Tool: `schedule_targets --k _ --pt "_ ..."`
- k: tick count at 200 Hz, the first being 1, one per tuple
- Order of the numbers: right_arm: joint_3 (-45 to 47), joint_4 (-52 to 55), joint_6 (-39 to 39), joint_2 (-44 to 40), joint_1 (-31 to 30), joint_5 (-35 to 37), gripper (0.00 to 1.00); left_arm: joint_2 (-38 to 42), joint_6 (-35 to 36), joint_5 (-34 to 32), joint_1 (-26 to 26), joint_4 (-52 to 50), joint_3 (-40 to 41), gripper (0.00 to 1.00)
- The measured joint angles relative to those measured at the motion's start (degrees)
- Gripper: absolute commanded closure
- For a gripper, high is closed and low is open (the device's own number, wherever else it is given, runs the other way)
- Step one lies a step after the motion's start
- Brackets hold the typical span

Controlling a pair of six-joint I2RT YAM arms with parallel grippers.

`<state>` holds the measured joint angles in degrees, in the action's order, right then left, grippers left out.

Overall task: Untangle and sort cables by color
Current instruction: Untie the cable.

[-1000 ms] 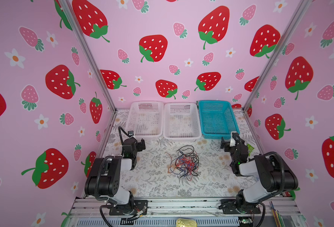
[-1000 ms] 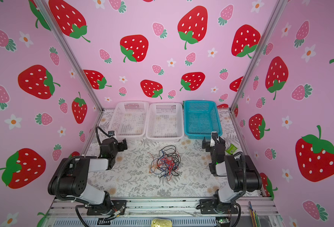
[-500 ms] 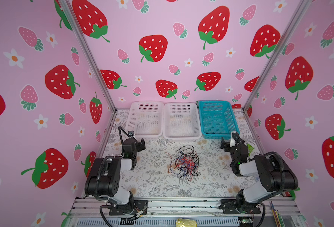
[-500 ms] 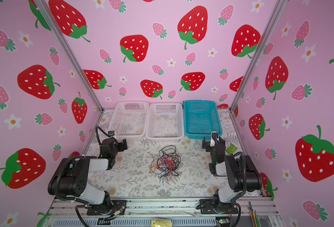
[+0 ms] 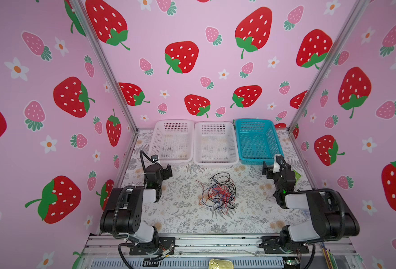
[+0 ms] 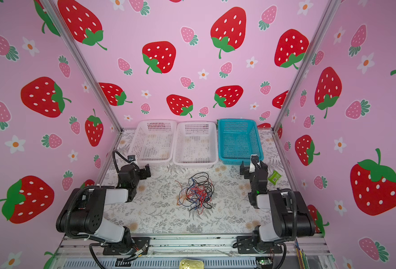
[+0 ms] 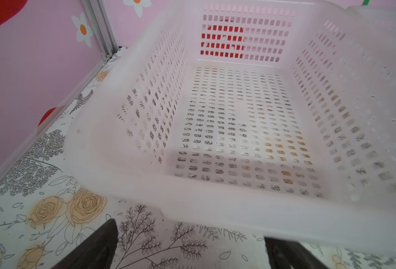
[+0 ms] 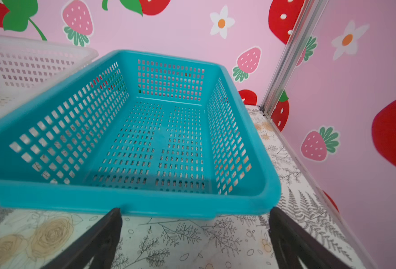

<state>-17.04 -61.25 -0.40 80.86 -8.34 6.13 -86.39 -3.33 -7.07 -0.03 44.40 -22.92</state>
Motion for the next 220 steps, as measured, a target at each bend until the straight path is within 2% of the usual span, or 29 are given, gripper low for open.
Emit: schedule_targets --k 52,90,108,131,160,169,182,203,220 --pt "0.9 4.7 1.9 -19.0 -5.2 -1.7 0.01 11.8 -0.2 0.3 0.0 -7.3 0.0 0.01" --pt "1.9 6.8 6.8 -26.0 -8.9 -8.5 0.01 17.2 -4.9 1.8 0.0 -11.7 -0.7 0.01" --pt "0.5 9.5 12.5 -27.1 -9.2 -12.3 0.01 19.0 -8.5 3.1 0.0 -12.9 -0.8 0.01" --pt "-1.7 13.7 24.5 -27.0 -9.2 -16.2 0.01 23.0 -13.3 4.6 0.0 -15.5 -0.8 0.01" --pt "-2.0 14.5 34.0 -24.9 -9.6 -23.7 0.01 34.4 -20.5 5.3 0.0 -18.6 -0.5 0.01" --pt "-2.2 15.4 35.4 -24.2 -10.3 -25.1 0.01 37.7 -22.9 5.6 0.0 -19.6 -0.7 0.01" --pt "-3.0 18.0 36.1 -23.6 -12.1 -26.3 0.01 41.3 -27.3 6.6 -0.2 -26.5 -3.9 0.01" --pt "-5.6 23.5 34.2 -23.8 -16.7 -25.7 0.01 41.4 -31.5 9.2 -0.3 -39.8 -14.0 0.01" --pt "-7.8 27.8 31.6 -24.4 -20.6 -24.1 0.00 41.6 -33.6 11.3 -0.5 -46.2 -19.8 0.01"
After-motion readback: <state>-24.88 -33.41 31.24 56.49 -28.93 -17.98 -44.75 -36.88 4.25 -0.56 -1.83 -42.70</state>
